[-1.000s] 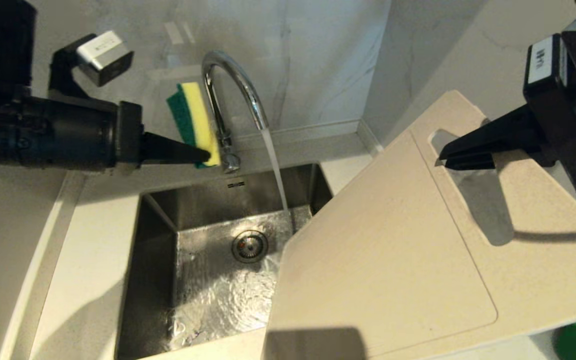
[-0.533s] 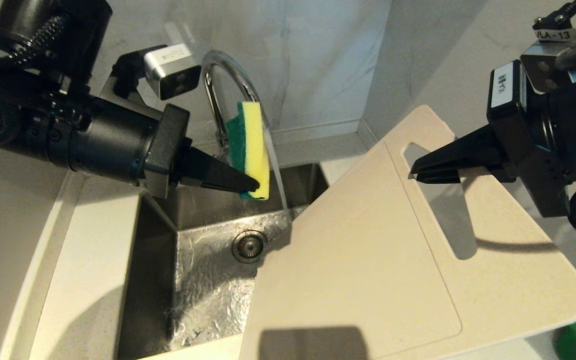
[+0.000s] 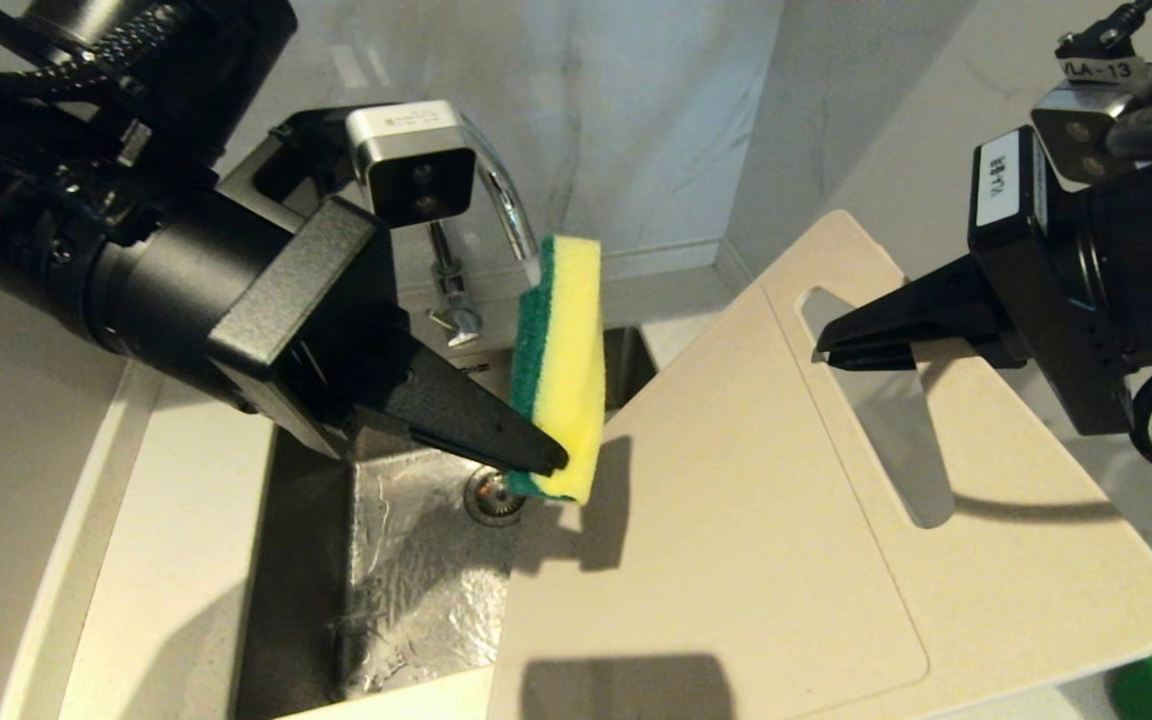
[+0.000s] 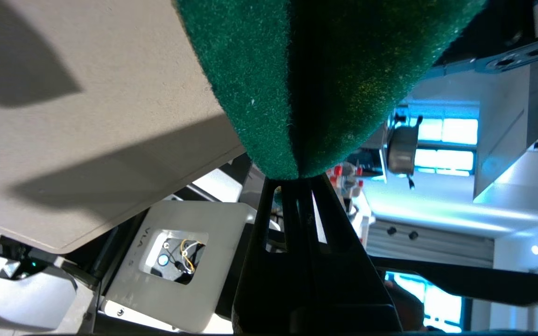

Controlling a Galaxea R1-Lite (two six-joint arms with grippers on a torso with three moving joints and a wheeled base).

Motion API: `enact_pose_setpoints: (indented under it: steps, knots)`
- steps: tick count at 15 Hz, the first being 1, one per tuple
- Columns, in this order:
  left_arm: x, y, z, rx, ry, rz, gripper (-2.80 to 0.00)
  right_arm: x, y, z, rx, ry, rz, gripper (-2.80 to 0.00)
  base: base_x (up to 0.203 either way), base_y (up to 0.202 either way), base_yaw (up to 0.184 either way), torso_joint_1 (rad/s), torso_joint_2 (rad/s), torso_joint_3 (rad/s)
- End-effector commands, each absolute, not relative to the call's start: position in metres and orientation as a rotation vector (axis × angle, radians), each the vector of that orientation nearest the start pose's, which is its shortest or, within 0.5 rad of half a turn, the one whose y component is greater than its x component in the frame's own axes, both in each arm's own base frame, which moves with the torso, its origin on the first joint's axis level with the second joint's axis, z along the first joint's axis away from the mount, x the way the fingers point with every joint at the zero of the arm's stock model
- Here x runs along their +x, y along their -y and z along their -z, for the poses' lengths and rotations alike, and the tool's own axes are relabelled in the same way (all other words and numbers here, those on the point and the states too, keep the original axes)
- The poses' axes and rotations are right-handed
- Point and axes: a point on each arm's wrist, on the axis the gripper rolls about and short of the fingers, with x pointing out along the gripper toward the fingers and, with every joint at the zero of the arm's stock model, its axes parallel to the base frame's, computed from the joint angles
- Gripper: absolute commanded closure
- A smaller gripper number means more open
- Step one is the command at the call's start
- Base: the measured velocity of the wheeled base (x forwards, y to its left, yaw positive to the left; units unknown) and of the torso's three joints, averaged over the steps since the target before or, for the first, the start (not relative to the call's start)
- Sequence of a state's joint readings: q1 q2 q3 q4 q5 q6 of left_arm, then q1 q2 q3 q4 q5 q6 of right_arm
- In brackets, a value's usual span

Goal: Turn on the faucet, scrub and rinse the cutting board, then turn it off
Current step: Scrub the cutting board underwater

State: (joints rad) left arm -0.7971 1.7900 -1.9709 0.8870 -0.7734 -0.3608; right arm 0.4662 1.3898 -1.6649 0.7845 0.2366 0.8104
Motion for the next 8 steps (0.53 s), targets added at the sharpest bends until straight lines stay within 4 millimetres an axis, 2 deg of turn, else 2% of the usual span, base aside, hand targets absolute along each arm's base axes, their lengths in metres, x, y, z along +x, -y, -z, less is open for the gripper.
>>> enact_pose_setpoints:
  steps: [1,5,8]
  knots:
    - [0.201,0.242,-0.312,-0.237,-1.141,1.333,0.00,0.161,-0.087,-0.366,0.705,-0.762,-0.438,0.00,0.000,0.000,0.000,0.000,0.00,0.000]
    - [0.218,0.269,-0.265,-0.135,-1.230,1.335,0.00,0.161,-0.087,-0.369,0.712,-0.730,-0.454,0.00,0.000,0.000,0.000,0.000,0.00,0.000]
    - [0.235,0.286,-0.238,-0.086,-1.246,1.281,0.00,0.159,-0.086,-0.375,0.722,-0.685,-0.475,0.00,0.000,0.000,0.000,0.000,0.00,0.000]
